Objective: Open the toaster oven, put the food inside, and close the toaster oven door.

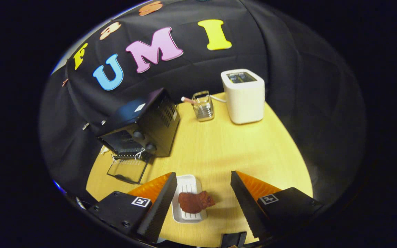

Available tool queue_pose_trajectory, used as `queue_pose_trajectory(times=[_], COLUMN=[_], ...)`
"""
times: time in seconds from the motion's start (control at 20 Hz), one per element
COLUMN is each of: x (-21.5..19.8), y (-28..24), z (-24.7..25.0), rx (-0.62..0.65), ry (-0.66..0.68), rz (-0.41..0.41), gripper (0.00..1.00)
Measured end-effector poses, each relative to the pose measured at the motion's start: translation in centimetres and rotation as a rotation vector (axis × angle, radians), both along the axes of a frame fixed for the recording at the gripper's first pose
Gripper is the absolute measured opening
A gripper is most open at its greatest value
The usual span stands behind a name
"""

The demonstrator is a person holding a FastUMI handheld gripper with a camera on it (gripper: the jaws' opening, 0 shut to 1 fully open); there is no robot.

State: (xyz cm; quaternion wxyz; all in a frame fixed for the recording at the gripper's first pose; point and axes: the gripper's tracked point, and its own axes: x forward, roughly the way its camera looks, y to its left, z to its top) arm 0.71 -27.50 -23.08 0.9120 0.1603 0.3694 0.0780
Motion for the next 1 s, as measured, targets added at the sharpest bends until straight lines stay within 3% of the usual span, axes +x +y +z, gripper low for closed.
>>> queue_pose_trajectory(times=[0.25,0.45,0.6,0.75,0.9,1.0], x=[-1.6,-1.9,-2.3,-2.6,-2.5,-2.4], y=[1.3,2.2,2.3,2.1,1.9,2.0], z=[-4.1,-5.6,-6.4,-7.2,-7.5,-7.3], rx=[0.106,0.207,0.279,0.325,0.387,0.417], ry=[0.139,0.202,0.251,0.29,0.334,0.342], rz=[0.081,0.097,0.087,0.064,0.024,0.018], gripper=[0.98,0.96,0.85,0.85,0.59,0.59])
